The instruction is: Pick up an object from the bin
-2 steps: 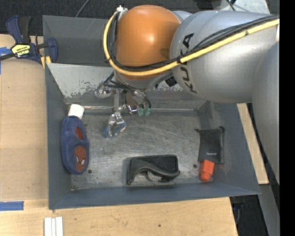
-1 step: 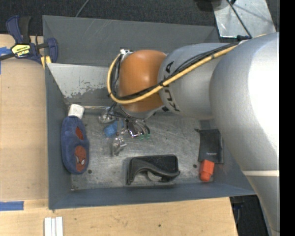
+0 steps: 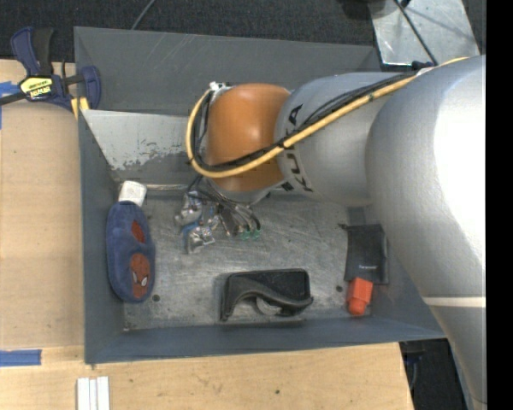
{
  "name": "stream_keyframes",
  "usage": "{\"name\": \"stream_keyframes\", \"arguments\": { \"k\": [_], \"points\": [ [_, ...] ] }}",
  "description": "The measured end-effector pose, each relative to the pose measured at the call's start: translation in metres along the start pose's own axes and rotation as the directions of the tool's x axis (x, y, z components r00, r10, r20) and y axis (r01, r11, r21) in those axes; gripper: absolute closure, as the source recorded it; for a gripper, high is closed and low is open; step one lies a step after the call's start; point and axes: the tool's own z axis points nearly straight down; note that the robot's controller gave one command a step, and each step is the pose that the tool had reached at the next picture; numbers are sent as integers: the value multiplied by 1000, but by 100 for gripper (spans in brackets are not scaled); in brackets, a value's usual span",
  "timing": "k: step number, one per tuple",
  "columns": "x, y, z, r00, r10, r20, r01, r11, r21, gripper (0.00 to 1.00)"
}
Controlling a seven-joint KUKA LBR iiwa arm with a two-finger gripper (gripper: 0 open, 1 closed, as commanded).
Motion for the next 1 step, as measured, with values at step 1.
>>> {"name": "stream_keyframes", "arguments": {
  "k": [1],
  "points": [
    [5, 0, -149, 999, -40, 9, 40, 999, 2, 100]
  ]
}}
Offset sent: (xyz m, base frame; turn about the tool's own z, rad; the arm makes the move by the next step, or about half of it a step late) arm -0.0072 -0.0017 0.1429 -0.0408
